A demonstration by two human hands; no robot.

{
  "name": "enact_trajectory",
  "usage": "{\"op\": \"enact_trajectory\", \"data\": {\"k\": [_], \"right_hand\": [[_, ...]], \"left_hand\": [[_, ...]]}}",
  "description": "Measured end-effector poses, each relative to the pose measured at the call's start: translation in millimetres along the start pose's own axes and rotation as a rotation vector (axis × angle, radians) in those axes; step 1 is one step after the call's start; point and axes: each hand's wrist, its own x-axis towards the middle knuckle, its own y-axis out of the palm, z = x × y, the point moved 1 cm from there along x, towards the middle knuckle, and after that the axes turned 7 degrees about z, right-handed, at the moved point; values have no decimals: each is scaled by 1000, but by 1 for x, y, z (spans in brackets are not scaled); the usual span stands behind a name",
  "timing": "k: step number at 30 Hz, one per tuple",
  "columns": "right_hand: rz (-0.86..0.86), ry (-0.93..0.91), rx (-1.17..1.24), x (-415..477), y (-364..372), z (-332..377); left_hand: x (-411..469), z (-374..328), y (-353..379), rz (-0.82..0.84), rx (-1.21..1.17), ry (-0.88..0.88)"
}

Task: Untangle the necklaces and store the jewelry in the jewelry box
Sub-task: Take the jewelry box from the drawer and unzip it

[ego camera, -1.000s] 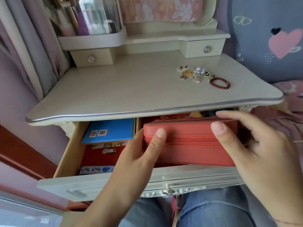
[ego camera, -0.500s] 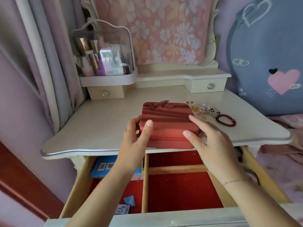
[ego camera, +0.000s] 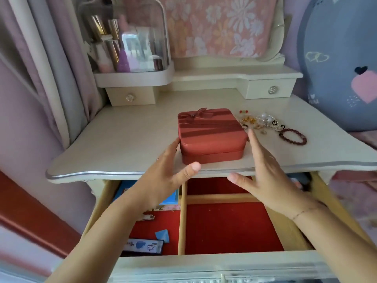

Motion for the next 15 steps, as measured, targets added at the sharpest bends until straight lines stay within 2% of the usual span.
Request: {"op": "enact_trajectory", "data": {"k": [3,5,7,11,13,15], "right_hand": [[147,-61,-198,-39,12,-9],[200,-67,-213,-56,20,-16],[217,-97,-235,-67,25,-20],[277,-168,-383,-75,29,-21],[315,-168,-422,-76,28,-19],[299,-150,-417,-76,28,-17]], "left_hand": [[-28,21,8,113,517,-102],[-42,34,15,173,740,-139],[-52,37,19,260,818,-154],[-63,34,29,412,802,-143],[-66,35,36,413,812,-134],[-67,35,38,345,847,-115]]}}
